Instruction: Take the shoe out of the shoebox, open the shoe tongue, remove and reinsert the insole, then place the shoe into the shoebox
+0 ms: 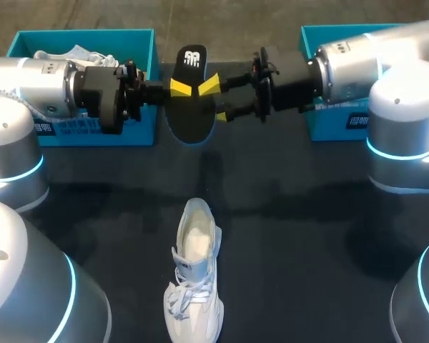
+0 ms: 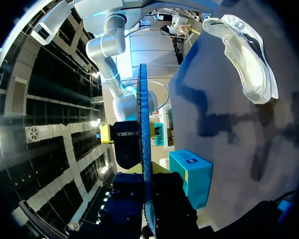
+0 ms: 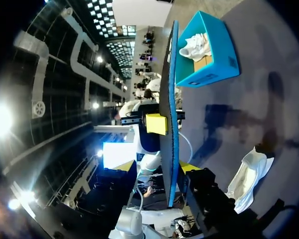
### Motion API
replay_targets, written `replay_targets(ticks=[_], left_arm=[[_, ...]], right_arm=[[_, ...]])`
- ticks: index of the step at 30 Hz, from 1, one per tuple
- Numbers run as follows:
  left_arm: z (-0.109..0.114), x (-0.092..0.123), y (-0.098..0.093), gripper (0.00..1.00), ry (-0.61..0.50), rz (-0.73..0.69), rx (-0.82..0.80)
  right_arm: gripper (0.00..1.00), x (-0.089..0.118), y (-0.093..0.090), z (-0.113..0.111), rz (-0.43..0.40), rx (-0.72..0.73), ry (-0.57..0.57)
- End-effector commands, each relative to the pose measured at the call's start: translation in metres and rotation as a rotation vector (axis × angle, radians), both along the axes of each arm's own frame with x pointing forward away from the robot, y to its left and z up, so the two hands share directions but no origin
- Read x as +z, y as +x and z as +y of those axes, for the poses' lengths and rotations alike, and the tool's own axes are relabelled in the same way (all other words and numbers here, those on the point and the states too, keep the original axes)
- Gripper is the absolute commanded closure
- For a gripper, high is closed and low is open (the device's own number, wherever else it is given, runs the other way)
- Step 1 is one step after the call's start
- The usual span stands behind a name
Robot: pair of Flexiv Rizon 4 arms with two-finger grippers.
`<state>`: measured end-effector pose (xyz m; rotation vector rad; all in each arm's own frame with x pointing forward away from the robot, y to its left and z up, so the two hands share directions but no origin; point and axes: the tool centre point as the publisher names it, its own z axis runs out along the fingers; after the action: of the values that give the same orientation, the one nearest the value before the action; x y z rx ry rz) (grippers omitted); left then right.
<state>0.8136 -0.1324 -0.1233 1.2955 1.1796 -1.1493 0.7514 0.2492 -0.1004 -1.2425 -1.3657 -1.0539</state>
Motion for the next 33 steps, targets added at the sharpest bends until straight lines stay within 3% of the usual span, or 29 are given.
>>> replay_targets(ticks=[1, 16, 22, 33], left_arm=[[-0.001, 0.0, 0.0, 1.0, 0.001, -0.001, 0.002], [-0.001, 0.0, 0.0, 1.0, 0.001, -0.001, 0.002], [-0.001, 0.0, 0.0, 1.0, 0.001, -0.001, 0.002], [-0.001, 0.0, 0.0, 1.0, 0.001, -0.001, 0.002]], right_arm=[[0.52, -0.007, 0.0, 0.012, 0.006, -0.002, 0.001], [0.53, -0.021, -0.002, 0.015, 0.024, -0.02, 0.004], [0.54, -0.023, 0.001, 0.018, -0.004, -0.024, 0.0], [0.64, -0.02, 0.007, 0.018, -0.022, -0.038, -0.003]])
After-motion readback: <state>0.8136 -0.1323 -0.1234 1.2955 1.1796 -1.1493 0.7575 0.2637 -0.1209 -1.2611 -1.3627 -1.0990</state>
